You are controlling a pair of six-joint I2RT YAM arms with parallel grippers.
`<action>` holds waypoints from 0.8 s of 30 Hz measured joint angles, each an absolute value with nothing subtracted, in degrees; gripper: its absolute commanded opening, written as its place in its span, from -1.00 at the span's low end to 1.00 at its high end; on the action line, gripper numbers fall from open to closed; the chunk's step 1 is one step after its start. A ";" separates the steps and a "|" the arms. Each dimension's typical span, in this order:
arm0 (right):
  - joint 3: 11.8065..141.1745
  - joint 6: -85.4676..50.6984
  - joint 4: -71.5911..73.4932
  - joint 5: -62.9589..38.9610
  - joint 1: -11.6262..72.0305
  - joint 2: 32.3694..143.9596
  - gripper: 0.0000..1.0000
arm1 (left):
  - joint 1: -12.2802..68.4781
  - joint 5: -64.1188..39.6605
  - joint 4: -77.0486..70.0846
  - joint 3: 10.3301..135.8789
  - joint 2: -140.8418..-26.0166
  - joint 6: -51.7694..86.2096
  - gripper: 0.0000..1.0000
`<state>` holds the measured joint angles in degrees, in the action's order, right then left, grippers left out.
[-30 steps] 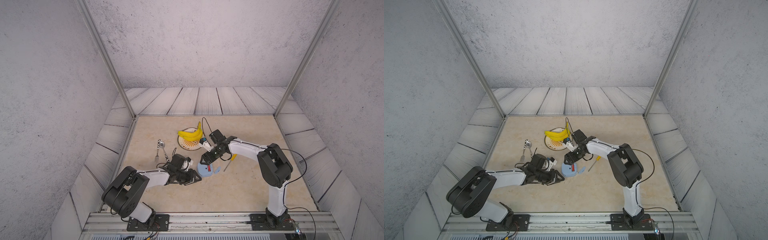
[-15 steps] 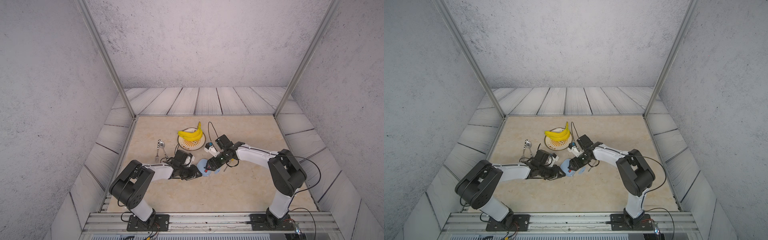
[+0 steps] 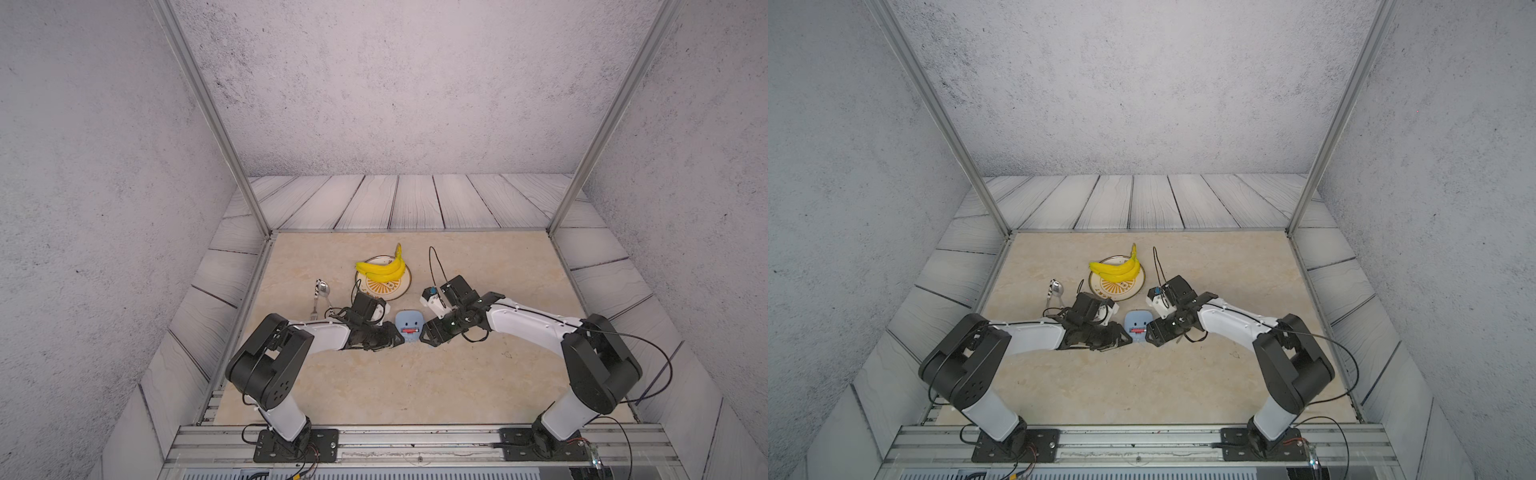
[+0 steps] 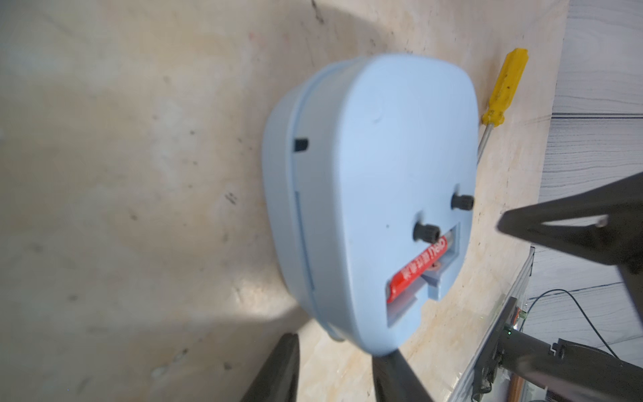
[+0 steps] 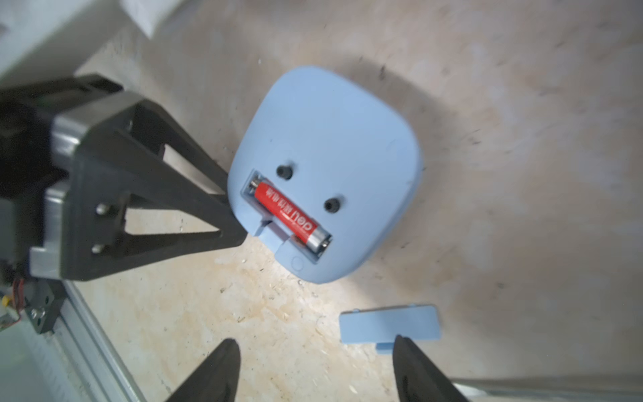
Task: Remove the battery from the alarm
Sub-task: Adjust the alarm at the center of the board, then pick up the screwdriver from the center of the board.
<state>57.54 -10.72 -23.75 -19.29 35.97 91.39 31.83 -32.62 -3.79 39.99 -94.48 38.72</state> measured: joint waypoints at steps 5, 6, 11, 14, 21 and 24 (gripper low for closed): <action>55.61 -17.02 -24.62 -10.33 32.49 85.43 0.48 | 31.22 -30.89 -1.52 37.41 -87.35 37.71 0.08; 54.87 -18.28 -24.73 -9.02 31.64 84.60 0.47 | 31.07 -30.41 -1.19 37.21 -85.80 37.47 0.14; 53.04 -23.90 -26.46 0.64 27.97 84.27 0.48 | 30.55 -27.33 0.05 36.49 -78.35 36.01 0.35; 54.70 -25.76 -27.35 4.54 26.92 87.26 0.42 | 30.37 -25.47 0.56 35.99 -75.02 35.73 0.39; 61.80 -28.42 -27.51 6.98 25.21 98.10 0.22 | 30.22 -23.31 2.09 35.31 -71.55 34.83 0.41; 64.03 -29.23 -27.22 7.01 24.97 101.60 0.16 | 30.15 -23.09 2.68 34.76 -71.11 34.72 0.41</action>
<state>64.03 -29.23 -27.22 7.01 24.97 101.60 30.15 -23.09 2.68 34.76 -71.11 34.72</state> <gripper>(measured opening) 0.595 0.706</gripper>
